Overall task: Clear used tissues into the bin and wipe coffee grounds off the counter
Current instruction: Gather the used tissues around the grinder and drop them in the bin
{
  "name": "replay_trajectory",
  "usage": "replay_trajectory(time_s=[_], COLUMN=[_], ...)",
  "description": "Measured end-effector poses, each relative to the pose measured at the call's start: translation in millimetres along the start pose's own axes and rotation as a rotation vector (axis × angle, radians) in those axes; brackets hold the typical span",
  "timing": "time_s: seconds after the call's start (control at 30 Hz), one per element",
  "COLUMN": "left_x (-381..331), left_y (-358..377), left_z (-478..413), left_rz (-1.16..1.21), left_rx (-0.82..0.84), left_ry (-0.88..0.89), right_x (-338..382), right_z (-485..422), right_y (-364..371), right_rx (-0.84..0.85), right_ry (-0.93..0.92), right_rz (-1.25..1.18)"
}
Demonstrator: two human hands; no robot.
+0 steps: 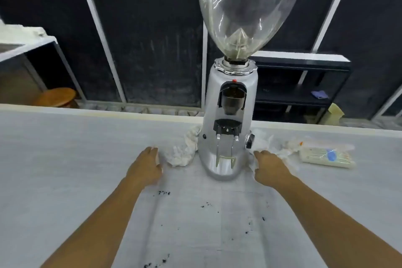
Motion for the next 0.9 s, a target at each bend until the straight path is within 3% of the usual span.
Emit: replay_trajectory(time_s=[0.27, 0.53, 0.73, 0.9], left_x=[9, 14, 31, 60], left_y=[11, 0, -25, -47], left_z=[-4, 9, 71, 184], left_rz=[0.1, 0.223, 0.369, 0.594], left_rx=[-0.291, -0.359, -0.424, -0.459], left_ry=[-0.105, -0.141, -0.093, -0.076], right_x=[-10, -20, -10, 48], right_z=[-15, -4, 67, 183], right_y=[16, 12, -14, -27], right_rx=[-0.127, -0.288, -0.479, -0.554], right_ry=[0.002, -0.139, -0.196, -0.169], right_rz=[-0.093, -0.249, -0.349, -0.615])
Point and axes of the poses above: each hand's wrist, its own z-axis away from the middle knuckle, its own y-axis out of the palm, x = y × z, the point moved 5 cm from there along -z, towards the middle knuckle, and after that the axes turned 7 degrees about -z, right-handed, at the moved point
